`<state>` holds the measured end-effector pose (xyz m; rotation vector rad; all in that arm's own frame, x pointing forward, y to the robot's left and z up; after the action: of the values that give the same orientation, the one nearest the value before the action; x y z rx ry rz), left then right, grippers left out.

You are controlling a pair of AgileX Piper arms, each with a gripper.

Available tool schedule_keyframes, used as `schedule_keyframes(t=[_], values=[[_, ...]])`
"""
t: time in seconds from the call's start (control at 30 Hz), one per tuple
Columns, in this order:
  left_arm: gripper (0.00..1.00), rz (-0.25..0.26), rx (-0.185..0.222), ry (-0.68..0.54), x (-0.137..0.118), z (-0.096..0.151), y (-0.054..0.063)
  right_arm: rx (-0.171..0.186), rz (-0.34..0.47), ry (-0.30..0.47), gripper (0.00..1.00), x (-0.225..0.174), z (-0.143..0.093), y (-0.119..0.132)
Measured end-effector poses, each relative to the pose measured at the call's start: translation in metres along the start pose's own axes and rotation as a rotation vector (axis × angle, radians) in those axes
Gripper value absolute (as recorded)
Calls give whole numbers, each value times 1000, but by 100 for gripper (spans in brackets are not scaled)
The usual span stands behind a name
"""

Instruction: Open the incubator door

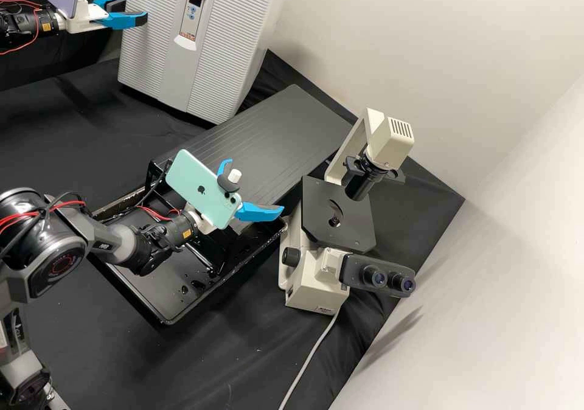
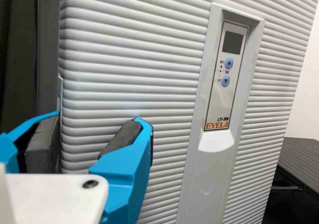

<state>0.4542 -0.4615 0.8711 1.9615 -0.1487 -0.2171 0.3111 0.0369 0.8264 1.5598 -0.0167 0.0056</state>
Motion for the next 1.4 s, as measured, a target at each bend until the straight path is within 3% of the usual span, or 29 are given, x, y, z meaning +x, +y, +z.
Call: schedule_keyframes(t=[1.4], values=[[0,-1,-7,7,-4,-2,-1,0,0,0,100,0,0,0]])
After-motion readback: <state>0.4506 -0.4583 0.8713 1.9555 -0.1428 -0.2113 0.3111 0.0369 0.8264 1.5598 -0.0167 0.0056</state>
